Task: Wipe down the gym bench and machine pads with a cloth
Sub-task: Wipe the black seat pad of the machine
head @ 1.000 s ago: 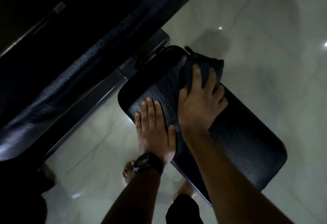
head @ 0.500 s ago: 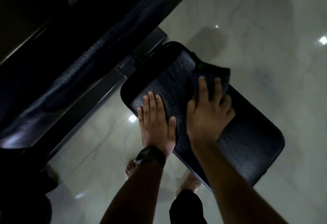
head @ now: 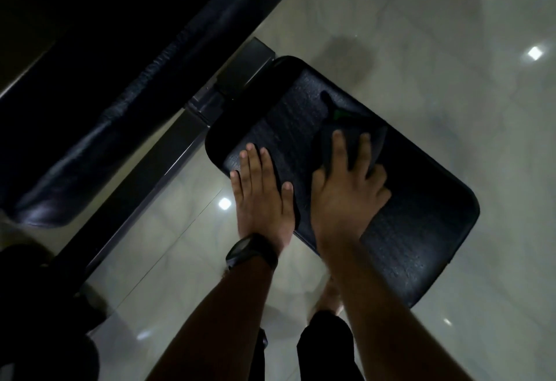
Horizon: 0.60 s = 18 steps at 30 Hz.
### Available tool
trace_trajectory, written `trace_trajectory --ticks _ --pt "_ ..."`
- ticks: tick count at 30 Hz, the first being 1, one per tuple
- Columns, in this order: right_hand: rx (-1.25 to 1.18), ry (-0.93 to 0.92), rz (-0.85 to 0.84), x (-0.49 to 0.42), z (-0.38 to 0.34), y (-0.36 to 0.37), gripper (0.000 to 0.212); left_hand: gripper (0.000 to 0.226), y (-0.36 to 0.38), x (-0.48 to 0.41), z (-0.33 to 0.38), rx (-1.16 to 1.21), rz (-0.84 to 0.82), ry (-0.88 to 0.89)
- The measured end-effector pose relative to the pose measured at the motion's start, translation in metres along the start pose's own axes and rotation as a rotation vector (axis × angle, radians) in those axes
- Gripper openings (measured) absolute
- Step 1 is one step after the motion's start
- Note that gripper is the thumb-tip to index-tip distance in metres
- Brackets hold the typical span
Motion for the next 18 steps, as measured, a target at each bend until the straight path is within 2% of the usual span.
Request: trace_trajectory --ticks 3,6,7,11,15,18 --pt "-0.026 -0.247 -0.031 0.045 -0.028 0.001 0.062 0.071 0.0 0.008 -0.012 -0.04 -0.051 0.029" --pt "-0.057 -0.559 -0.033 0.022 -0.044 0.002 0.066 0.07 -0.004 0.014 -0.018 -0.027 -0.056 0.068" --pt "-0.043 -0.6 -0.045 0.007 -0.048 0.004 0.071 0.071 -0.003 0.014 -0.018 0.009 -0.062 0.064" --pt "-0.077 -0.469 -0.053 -0.024 -0.06 0.004 0.071 0.073 0.001 0.015 -0.017 0.029 -0.052 0.052" --pt "-0.104 -0.889 -0.066 -0.012 -0.104 0.01 0.072 0.071 0.002 0.016 -0.021 0.066 -0.086 0.05" --pt "-0.071 -1.092 -0.119 -0.028 -0.121 0.014 0.071 0.072 -0.001 0.017 -0.019 0.099 -0.059 0.045"
Point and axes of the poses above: each hand's wrist, its own x-axis away from the middle knuckle, its own y-axis out of the palm, z = x × y, the point moved 8 cm from there along -x, towards the middle knuckle, and after that the axes turned 6 degrees about z, right-handed, at the moved point
